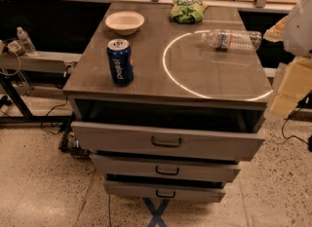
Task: Move paper bowl near green rice chip bag
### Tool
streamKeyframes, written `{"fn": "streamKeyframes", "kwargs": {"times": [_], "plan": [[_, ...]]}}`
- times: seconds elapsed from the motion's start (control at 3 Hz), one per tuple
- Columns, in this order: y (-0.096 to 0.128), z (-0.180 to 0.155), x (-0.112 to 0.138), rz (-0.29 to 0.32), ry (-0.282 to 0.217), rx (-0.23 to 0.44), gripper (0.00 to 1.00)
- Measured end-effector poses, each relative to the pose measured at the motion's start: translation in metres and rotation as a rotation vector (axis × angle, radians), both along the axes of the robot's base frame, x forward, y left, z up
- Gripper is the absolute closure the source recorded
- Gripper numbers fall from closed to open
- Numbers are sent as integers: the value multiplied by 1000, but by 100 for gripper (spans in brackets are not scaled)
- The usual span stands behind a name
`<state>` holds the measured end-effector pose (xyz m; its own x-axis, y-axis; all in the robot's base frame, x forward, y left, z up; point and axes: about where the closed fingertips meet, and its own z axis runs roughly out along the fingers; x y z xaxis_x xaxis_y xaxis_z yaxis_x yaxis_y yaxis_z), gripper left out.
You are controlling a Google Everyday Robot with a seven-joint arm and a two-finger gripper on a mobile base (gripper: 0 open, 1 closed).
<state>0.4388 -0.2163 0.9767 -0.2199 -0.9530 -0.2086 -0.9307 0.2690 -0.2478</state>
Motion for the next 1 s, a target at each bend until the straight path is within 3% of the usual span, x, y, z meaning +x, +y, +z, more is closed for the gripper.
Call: {"fn": "streamKeyframes", "kwargs": {"times": [0.33,0.67,1.0], "plan": [[0,0,0,1,-2,1,0],[29,-3,53,27,-50,64,0],[81,4,131,49,-148,136,0]]}}
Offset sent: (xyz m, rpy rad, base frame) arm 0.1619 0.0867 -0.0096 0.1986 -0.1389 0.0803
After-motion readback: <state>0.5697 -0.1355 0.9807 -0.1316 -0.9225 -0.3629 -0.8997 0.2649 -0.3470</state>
